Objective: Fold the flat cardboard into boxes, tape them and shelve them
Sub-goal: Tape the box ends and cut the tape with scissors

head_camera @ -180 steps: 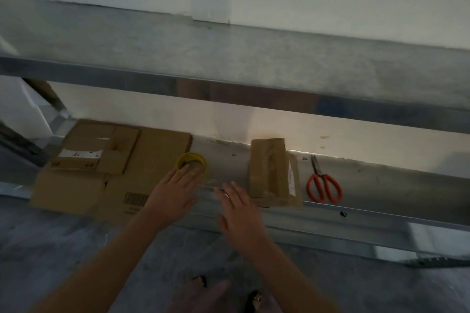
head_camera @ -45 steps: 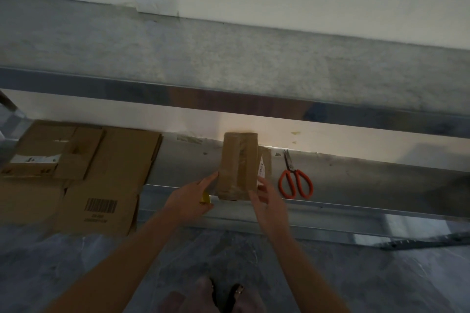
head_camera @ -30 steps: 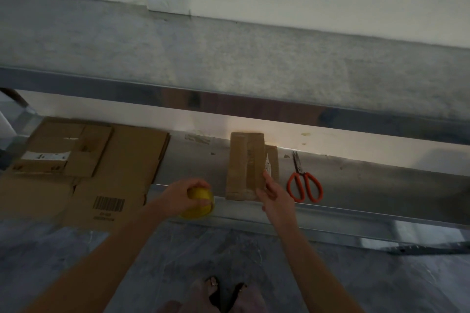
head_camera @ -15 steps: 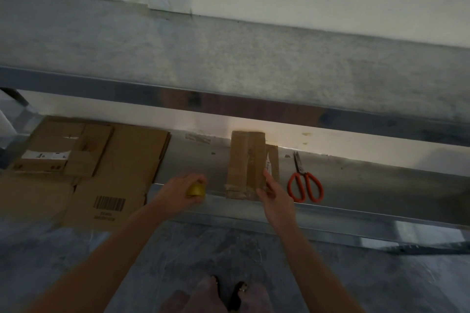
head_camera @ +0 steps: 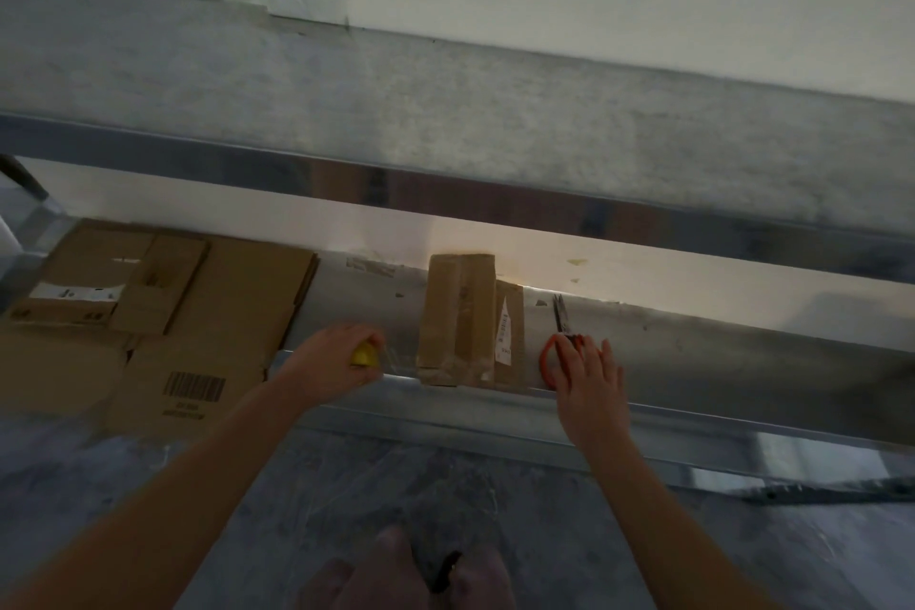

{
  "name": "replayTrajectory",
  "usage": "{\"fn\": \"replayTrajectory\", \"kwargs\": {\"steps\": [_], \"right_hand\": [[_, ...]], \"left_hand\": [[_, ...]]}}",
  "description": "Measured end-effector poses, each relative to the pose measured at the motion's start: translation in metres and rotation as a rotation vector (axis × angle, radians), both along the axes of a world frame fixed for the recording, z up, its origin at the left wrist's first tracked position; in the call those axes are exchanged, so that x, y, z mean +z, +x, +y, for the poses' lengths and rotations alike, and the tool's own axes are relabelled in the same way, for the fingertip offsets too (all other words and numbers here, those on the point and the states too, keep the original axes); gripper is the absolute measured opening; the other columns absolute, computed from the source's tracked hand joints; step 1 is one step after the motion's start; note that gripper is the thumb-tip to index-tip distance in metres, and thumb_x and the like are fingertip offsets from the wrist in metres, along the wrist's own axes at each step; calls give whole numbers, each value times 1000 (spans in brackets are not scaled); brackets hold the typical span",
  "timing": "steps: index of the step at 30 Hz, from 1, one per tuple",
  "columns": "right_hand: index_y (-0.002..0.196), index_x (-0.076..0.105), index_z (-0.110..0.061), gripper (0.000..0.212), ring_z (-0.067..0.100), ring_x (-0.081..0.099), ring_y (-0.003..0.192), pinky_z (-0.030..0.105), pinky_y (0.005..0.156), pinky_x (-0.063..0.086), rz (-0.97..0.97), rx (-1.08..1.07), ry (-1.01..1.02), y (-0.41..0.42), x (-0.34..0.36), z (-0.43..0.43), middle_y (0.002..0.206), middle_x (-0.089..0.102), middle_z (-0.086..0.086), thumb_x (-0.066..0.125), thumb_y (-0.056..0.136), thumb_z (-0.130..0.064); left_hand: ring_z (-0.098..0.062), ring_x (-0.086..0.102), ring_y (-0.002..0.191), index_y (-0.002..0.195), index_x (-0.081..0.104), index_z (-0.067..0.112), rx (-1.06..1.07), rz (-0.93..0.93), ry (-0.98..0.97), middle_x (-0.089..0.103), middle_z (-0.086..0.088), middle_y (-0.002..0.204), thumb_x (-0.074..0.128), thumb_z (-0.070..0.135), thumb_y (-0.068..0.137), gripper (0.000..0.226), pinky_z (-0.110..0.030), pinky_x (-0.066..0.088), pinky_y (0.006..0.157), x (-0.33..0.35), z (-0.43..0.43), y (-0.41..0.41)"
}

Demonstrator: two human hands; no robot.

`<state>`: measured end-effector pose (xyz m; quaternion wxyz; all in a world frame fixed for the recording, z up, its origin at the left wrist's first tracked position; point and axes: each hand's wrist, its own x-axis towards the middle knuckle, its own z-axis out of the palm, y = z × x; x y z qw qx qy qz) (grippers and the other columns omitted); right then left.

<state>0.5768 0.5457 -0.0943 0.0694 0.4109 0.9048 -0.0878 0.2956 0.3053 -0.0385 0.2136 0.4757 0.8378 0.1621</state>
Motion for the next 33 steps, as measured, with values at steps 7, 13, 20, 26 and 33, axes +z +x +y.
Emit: {"fn": "replayTrajectory", "kwargs": {"steps": [7,13,20,26,33], "right_hand": [[132,50,-17,39,28,50,117,44,98,43,117,-191,62,-16,-9,10,129,54,8,50,97,-36],[120,51,-11,42,26,63,96,38,83,48,-88,-306,108,-22,-4,10,109,65,8,40,100,-46],[113,57,-11,40,27,67,89,32,76,48,-91,-441,-16,5,13,-21,98,69,8,39,101,-45],[111,53,-28,29,21,70,79,25,60,41,338,-494,-210,25,49,-151,82,68,-7,49,95,-52],[83,59,-29,37,-3,62,57,18,58,44,580,-721,-664,-29,30,-253,62,69,-14,59,83,-65]], "left_hand": [[-18,58,105,116,61,21,33,28,-19,63,3,117,70,26,84,34,-30,45,84,11,-5,4],[-15,57,102,114,60,24,39,-9,-30,61,6,115,70,26,84,32,-28,44,82,15,-13,8],[-14,56,94,105,60,24,-27,-58,-27,61,6,104,71,24,81,27,-28,42,75,17,-13,-1],[-10,54,89,96,55,32,-120,-139,-46,57,12,96,74,29,78,26,-22,39,64,18,-10,-12],[-6,51,86,94,54,34,-189,-172,-22,55,14,95,76,32,76,29,-17,34,60,9,-7,-22]]}}
